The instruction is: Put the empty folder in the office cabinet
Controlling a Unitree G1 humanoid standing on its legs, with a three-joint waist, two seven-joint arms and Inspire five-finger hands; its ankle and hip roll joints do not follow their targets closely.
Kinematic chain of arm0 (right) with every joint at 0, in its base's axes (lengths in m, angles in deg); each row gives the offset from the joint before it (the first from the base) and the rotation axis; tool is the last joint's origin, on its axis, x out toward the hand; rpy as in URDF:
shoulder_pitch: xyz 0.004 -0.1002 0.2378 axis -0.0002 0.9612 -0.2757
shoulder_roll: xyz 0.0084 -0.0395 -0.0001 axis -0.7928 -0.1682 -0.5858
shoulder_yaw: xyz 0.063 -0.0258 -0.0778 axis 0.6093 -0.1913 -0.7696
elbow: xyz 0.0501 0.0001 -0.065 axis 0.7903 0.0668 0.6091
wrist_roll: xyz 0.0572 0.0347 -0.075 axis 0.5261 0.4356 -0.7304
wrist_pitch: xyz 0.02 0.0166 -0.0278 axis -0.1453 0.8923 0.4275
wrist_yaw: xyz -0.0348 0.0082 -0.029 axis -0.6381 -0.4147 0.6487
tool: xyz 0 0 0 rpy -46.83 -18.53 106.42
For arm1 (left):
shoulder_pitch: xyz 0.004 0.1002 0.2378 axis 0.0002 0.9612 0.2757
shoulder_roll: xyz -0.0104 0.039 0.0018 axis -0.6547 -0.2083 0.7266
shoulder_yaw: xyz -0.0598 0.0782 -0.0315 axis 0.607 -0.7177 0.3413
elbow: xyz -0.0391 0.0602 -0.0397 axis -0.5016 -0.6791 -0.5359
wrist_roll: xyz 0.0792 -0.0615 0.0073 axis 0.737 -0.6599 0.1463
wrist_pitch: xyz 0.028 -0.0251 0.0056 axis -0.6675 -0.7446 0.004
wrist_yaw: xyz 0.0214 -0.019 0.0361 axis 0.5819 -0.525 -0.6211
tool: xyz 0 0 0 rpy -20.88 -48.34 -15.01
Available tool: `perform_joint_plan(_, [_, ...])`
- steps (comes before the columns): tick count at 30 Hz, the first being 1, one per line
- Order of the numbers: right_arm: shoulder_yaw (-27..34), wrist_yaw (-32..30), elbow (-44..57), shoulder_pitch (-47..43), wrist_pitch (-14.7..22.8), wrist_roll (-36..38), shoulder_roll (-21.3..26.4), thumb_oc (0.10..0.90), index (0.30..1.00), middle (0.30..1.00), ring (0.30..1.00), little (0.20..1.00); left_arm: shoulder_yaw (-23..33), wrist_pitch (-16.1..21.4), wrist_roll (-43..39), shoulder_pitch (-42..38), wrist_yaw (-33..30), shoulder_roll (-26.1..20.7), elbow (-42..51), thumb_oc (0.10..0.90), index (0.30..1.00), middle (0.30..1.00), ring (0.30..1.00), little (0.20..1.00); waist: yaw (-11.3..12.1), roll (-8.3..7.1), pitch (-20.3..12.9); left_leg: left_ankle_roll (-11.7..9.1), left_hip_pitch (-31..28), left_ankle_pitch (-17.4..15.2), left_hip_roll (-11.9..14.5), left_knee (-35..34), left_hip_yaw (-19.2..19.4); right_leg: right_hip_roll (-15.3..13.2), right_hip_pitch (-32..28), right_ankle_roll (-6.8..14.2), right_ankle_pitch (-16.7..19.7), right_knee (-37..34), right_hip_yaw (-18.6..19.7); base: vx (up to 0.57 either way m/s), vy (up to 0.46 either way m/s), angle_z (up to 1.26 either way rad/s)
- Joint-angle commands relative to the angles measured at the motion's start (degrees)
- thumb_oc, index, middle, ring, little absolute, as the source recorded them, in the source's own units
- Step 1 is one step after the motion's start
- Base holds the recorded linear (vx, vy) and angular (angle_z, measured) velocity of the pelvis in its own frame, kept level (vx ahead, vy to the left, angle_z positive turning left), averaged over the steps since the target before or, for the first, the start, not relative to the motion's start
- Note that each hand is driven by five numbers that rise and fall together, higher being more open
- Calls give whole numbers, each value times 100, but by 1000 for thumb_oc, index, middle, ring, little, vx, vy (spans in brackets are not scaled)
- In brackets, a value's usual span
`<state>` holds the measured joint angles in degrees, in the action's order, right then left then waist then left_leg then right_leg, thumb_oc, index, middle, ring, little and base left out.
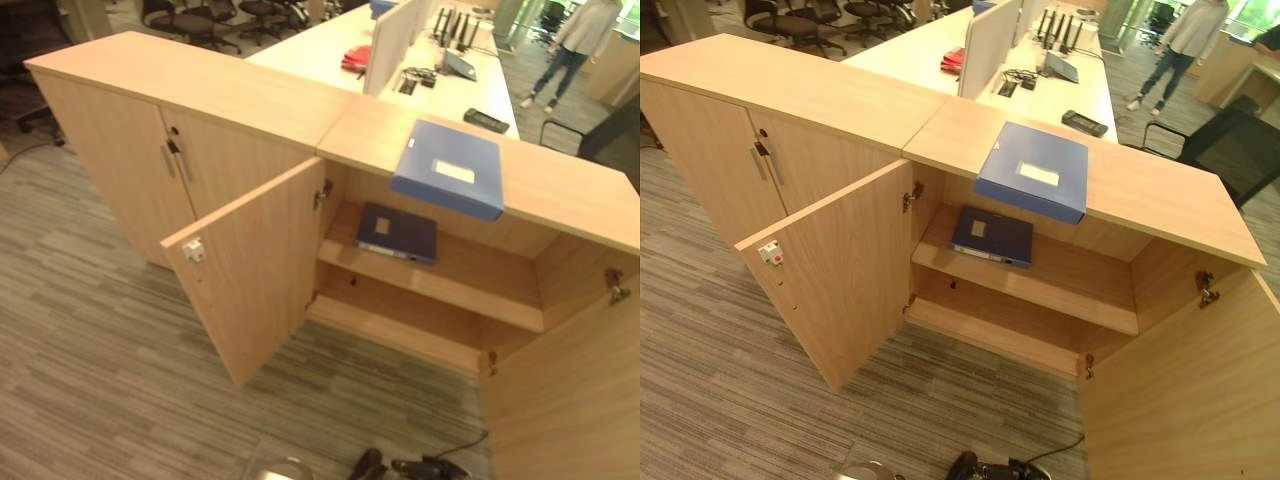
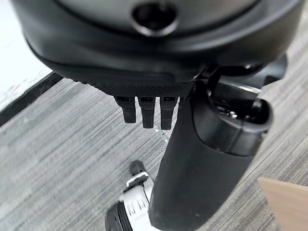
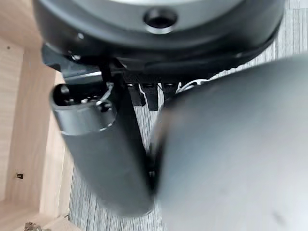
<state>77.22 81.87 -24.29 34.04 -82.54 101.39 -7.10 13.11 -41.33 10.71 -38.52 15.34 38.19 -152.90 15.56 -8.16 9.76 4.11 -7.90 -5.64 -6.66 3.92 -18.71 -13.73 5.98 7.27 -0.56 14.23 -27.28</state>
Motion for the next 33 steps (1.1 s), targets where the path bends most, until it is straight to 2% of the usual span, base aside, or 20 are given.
perform_joint_plan(1, [-152, -51, 187, -46, 149, 190, 381, 800, 900, 900, 900, 900, -160, 120, 13, -263, -5, 131, -83, 800, 900, 900, 900, 900, -221, 210, -163, 12, -695, -177, -92, -892, -123, 193, 327, 184, 1046, -834, -179, 96, -43, 11])
perform_joint_plan(7, [-214, -97, 324, -64, 167, 155, 477, 800, 900, 900, 900, 900, -686, 212, 230, -420, 17, 118, 614, 800, 900, 900, 900, 900, -425, 224, -117, -9, -571, -224, -12, -892, -85, 398, 408, 120, 962, -951, -33, 57, -33, -1])
perform_joint_plan(15, [-237, -97, 365, -73, 143, 57, 527, 800, 900, 900, 900, 900, -1078, 233, 344, -459, 81, 70, 1438, 800, 900, 900, 900, 900, -563, 297, 18, -33, -495, -284, 39, -892, -42, 338, 619, 102, 889, -658, 133, 34, -13, -9])
perform_joint_plan(21, [-185, -74, 298, -47, 84, -90, 669, 800, 900, 900, 900, 900, -1431, 201, 655, -418, 203, -121, 2167, 800, 900, 900, 900, 900, -718, 485, 15, -146, -718, -492, 311, -860, 81, 352, 605, -52, 428, -214, 160, 186, -71, 2])
perform_joint_plan(22, [-147, -61, 279, -29, 65, -139, 721, 800, 900, 900, 900, 900, -1540, 186, 759, -345, 287, -193, 2550, 800, 900, 900, 900, 900, -757, 518, -16, -195, -748, -653, 354, -565, 135, 385, 499, -107, 261, -150, 165, 258, -105, 3])
perform_joint_plan(23, [-147, -60, 280, -25, 64, -140, 721, 800, 900, 900, 900, 900, -1540, 177, 760, -334, 287, -195, 2565, 800, 900, 900, 900, 900, -755, 521, -17, -196, -745, -667, 355, -547, 137, 388, 496, -109, 256, -148, 165, 371, -150, 1])
perform_joint_plan(24, [-125, -22, 299, 2, 37, -237, 812, 800, 900, 900, 900, 900, -1641, 152, 873, -212, 418, -325, 3111, 800, 900, 900, 900, 900, -789, 570, -43, -338, -609, -487, 349, 208, 274, 510, 242, -206, 63, -182, 249, 196, -79, 1])
perform_joint_plan(25, [-125, -20, 301, 9, 36, -239, 813, 800, 900, 900, 900, 900, -1640, 137, 873, -195, 420, -330, 3135, 800, 900, 900, 900, 900, -785, 573, -45, -340, -596, -509, 347, 245, 279, 515, 239, -209, 63, -187, 251, 351, -150, 0])
perform_joint_plan(26, [-100, -10, 301, 6, 26, -295, 885, 800, 900, 900, 900, 900, -1704, 105, 944, -85, 563, -444, 3600, 800, 900, 900, 900, 900, -754, 620, -37, -541, -293, -4, 228, 1193, 419, 620, -45, -301, -54, -282, 321, 150, -71, 1])
perform_joint_plan(27, [-98, -9, 300, 9, 26, -296, 885, 800, 900, 900, 900, 900, -1703, 94, 944, -75, 565, -448, 3618, 800, 900, 900, 900, 900, -752, 622, -37, -542, -270, -21, 224, 1237, 420, 623, -46, -304, -49, -291, 320, 199, -98, 3])
perform_joint_plan(28, [-77, -12, 301, 5, 13, -321, 928, 800, 900, 900, 900, 900, -1750, 61, 955, -39, 652, -513, 3866, 800, 900, 900, 900, 900, -725, 646, -5, -652, 59, 336, 128, 1911, 484, 666, -160, -373, -118, -334, 367, 119, -93, 7])
perform_joint_plan(29, [-41, -29, 305, -41, -22, -366, 1053, 800, 900, 900, 900, 900, -1849, 57, 992, -17, 765, -628, 4264, 800, 900, 900, 900, 900, -663, 692, 104, -1030, 700, 1020, -165, 3150, 721, 674, -344, -510, -227, -341, 397, 150, -125, 11])
perform_joint_plan(30, [-18, -29, 302, -57, -48, -387, 1109, 800, 900, 900, 900, 900, -1877, 42, 1015, 16, 803, -647, 4404, 800, 900, 900, 900, 900, -647, 702, 123, -1032, 1006, 1073, -185, 3495, 917, 657, -400, -564, -279, -331, 404, 99, -95, 21])
perform_joint_plan(31, [-16, -29, 302, -57, -50, -388, 1110, 800, 900, 900, 900, 900, -1877, 35, 1016, 20, 804, -648, 4414, 800, 900, 900, 900, 900, -640, 709, 115, -1029, 1031, 1061, -178, 3526, 927, 664, -383, -568, -283, -322, 410, 61, -59, 9])
perform_joint_plan(32, [12, -29, 303, -63, -76, -405, 1160, 800, 900, 900, 900, 900, -1880, 28, 1014, 83, 867, -666, 4632, 800, 900, 900, 900, 900, -606, 715, 151, -975, 1300, 996, -149, 3778, 1097, 630, -481, -603, -344, -333, 416, 95, -59, -1])
perform_joint_plan(33, [16, -31, 312, -104, -92, -428, 1183, 800, 900, 900, 900, 900, -1875, 26, 977, 139, 915, -686, 4821, 800, 900, 900, 900, 900, -559, 698, 181, -828, 1537, 812, -43, 3782, 1234, 589, -598, -613, -397, -367, 443, 166, -73, -19])
